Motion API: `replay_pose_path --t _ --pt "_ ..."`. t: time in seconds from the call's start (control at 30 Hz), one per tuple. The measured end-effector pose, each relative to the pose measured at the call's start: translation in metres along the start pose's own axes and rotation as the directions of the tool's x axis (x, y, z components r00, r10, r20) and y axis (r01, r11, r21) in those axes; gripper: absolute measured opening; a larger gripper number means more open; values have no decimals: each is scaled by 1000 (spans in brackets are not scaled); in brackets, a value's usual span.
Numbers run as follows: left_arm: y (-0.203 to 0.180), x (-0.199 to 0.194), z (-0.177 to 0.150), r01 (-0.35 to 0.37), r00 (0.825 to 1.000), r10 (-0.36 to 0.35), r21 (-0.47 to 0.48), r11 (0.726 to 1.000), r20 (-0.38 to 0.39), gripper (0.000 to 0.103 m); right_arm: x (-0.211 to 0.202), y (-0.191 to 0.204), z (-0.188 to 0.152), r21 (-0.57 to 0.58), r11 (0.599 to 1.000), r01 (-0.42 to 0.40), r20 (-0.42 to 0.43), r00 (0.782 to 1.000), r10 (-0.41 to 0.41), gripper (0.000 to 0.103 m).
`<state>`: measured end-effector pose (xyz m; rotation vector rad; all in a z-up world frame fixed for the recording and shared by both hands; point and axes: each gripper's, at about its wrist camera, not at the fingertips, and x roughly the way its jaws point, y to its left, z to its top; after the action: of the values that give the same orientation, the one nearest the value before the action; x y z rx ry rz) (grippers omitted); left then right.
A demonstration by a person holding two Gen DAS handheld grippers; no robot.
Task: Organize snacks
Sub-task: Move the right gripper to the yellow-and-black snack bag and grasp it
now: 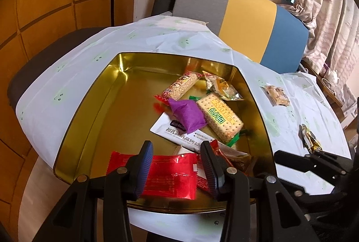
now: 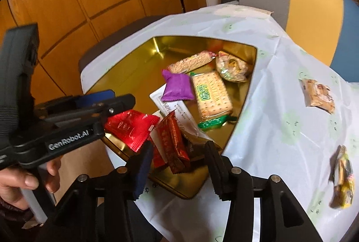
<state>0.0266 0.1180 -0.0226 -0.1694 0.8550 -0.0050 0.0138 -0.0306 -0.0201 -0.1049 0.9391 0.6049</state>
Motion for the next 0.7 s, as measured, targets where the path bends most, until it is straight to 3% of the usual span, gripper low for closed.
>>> replay_pose_path --t 0.13,0.43,0.7 --pt "-9 -4 0 8 1000 -8 27 1000 9 45 -16 -10 -3 28 999 29 32 999 -30 58" --pt "-34 -9 -2 39 999 -41 97 994 14 44 -46 -59 -19 115 984 136 49 989 -142 64" --pt "-61 -8 -2 75 997 -76 169 983 1 44 -71 -118 -41 222 946 238 22 968 -249 66"
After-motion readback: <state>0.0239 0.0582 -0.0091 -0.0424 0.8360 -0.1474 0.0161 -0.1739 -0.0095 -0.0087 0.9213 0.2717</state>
